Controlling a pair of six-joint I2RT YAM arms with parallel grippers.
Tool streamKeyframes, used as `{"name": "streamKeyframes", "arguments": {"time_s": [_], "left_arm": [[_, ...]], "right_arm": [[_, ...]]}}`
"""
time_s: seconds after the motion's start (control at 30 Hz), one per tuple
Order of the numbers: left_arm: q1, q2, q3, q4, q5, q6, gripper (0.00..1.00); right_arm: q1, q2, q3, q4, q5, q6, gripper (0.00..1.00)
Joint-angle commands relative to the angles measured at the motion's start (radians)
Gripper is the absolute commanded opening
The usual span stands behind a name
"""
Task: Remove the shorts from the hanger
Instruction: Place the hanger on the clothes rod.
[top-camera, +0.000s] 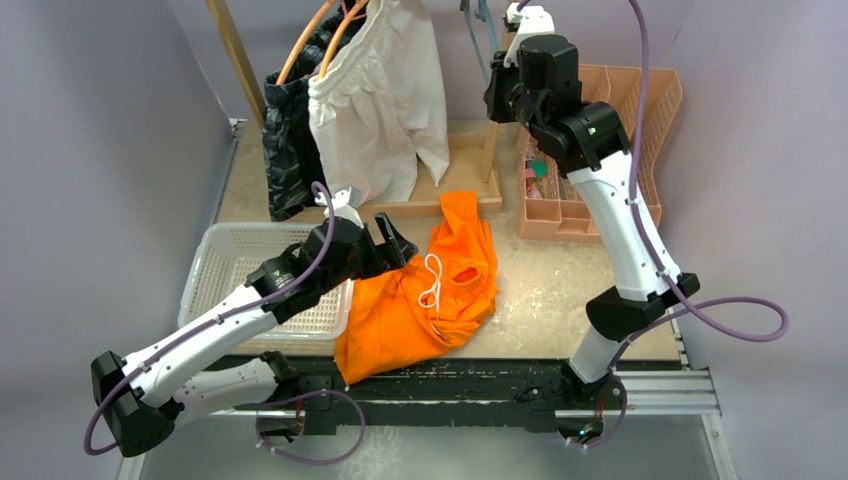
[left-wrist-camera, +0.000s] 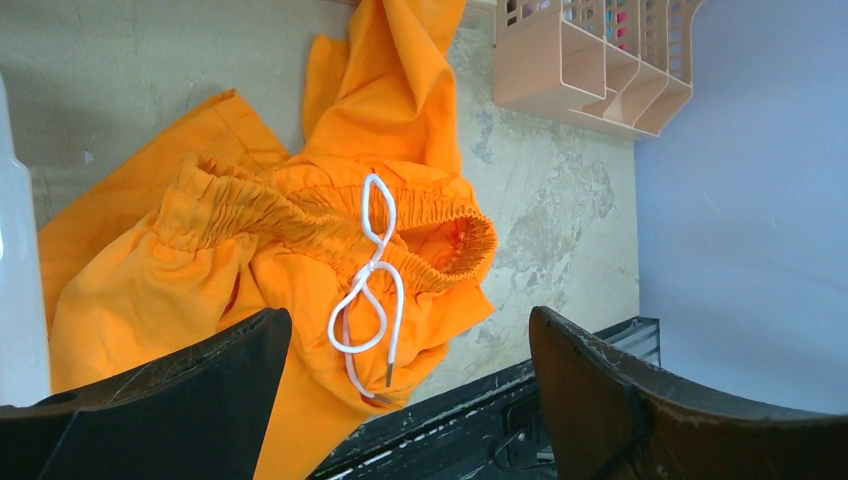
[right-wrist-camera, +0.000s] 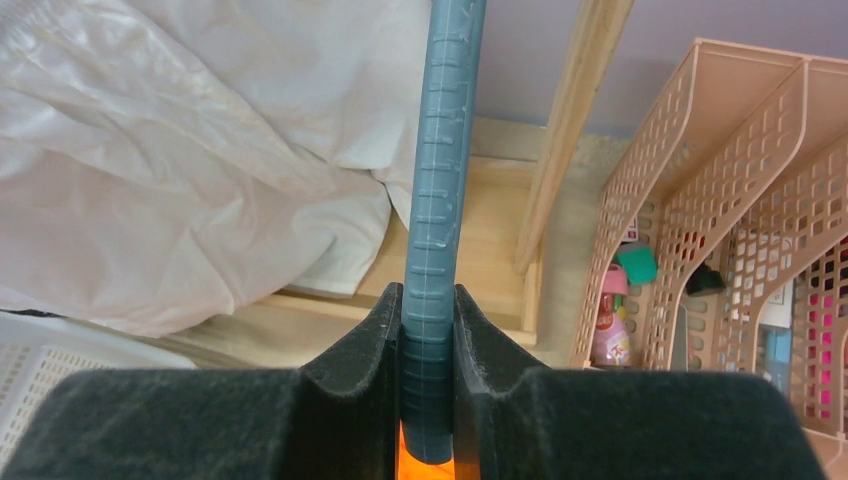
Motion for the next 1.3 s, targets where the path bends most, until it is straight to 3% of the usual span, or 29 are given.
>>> {"name": "streamKeyframes", "arguments": {"time_s": [0.0, 0.07, 0.17, 0.3, 0.47, 0.53, 0.73, 0.93, 1.13, 1.27], "left_arm": [[0.002, -0.009, 0.004, 0.063, 0.019, -0.019, 0.88], [0.002, -0.009, -0.002, 0.08, 0.029, -0.023, 0.88], [0.003, -0.004, -0.002, 0.084, 0.036, -0.023, 0.88], [0.002, 0.0, -0.002, 0.058, 0.009, -0.04, 0.89], [0.002, -0.007, -0.007, 0.039, -0.018, -0.053, 0.9], [0.003, -0.012, -0.011, 0.037, -0.027, -0.059, 0.91], [0.003, 0.006, -0.045, 0.038, -0.031, -0.082, 0.91], [0.0, 0.108, -0.073, 0.042, 0.038, -0.088, 0.91], [-0.052, 0.226, -0.039, 0.017, 0.03, -0.056, 0.9], [-0.115, 0.3, -0.03, 0.043, 0.008, -0.072, 0.9]], "right_arm": [[-0.001, -0.015, 0.019, -0.029, 0.029, -0.007, 0.08], [-0.001, -0.031, 0.005, -0.024, 0.036, 0.003, 0.09], [-0.001, -0.086, -0.073, 0.038, 0.023, 0.007, 0.23], [-0.001, -0.172, -0.2, 0.132, -0.059, -0.016, 0.3], [-0.001, -0.341, -0.451, 0.28, -0.163, -0.029, 0.69], [0.0, -0.413, -0.568, 0.339, -0.174, 0.003, 0.77], [0.0, -0.655, -1.042, 0.471, -0.25, 0.139, 0.81], [-0.001, -0.769, -1.487, 0.535, -0.372, 0.466, 0.82], [0.0, -0.688, -1.603, 0.567, -0.41, 0.565, 0.85], [0.0, -0.62, -1.546, 0.497, -0.255, 0.562, 0.86]]}}
